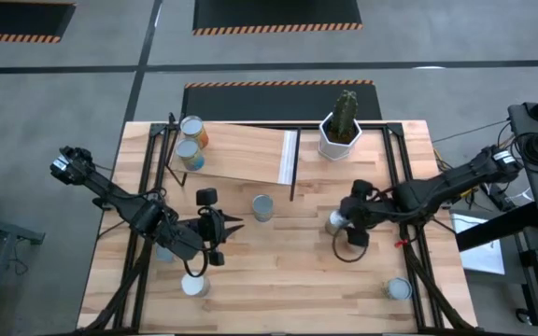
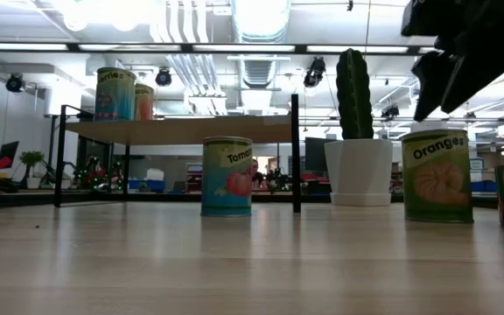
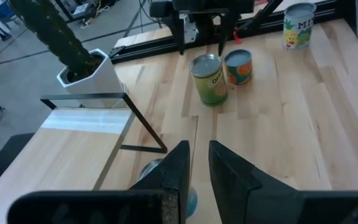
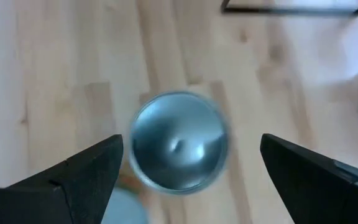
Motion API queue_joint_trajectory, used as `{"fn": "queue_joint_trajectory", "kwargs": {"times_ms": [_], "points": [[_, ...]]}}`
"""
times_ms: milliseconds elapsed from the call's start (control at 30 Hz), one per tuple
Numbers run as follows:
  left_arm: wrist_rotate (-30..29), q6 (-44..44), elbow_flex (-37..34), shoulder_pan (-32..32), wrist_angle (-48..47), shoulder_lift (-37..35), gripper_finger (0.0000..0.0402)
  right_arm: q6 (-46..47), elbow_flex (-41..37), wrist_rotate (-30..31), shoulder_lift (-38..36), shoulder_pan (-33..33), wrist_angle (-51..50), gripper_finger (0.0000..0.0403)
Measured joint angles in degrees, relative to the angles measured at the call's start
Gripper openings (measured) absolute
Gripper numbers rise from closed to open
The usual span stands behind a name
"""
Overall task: Pick and place cans onto a shelf
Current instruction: Put the large canned oranges on the shelf
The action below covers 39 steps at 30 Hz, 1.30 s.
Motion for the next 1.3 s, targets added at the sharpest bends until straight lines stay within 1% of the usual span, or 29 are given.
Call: {"fn": "queue_joint_trajectory", "kwargs": {"times_ms": [100,200,300,400,500,633,733,867,1067,1300], "points": [[0.0,-0.5,0.0,0.0,0.0,0.0,0.0043,0.6,-2.8,1.6,-3.7,1.5,1.5,0.0368],[0.0,-0.8,0.0,0.0,0.0,0.0,0.0043,3.3,-6.1,2.3,-7.4,2.8,3.0,0.0368],[0.0,-0.8,0.0,0.0,0.1,0.0,0.0043,4.8,-10.4,3.4,-10.4,4.0,6.2,0.0368],[0.0,-0.8,0.0,0.0,0.7,0.0,0.0043,5.9,-14.5,3.0,-12.0,4.3,10.0,0.0368],[0.0,-0.8,0.0,0.0,1.3,0.0,0.0043,7.1,-16.8,2.8,-12.4,4.3,10.9,0.0368],[0.0,-0.8,0.0,0.0,1.5,0.0,0.0043,7.0,-17.7,2.8,-12.1,4.3,11.9,0.0368],[0.0,-0.8,0.0,0.0,1.6,0.0,0.0043,6.6,-18.0,2.0,-10.9,4.2,15.3,0.0368],[-0.1,-0.8,0.0,0.0,1.6,0.0,0.0043,4.4,-18.9,1.5,-7.9,4.3,20.0,0.0368],[-0.1,-0.6,0.0,0.0,1.6,0.0,0.0043,2.5,-19.0,1.7,-3.4,4.2,24.1,0.0368],[-0.1,0.2,0.0,0.0,1.7,0.0,0.0043,2.9,-19.0,2.2,-1.4,4.2,24.7,0.0368]]}}
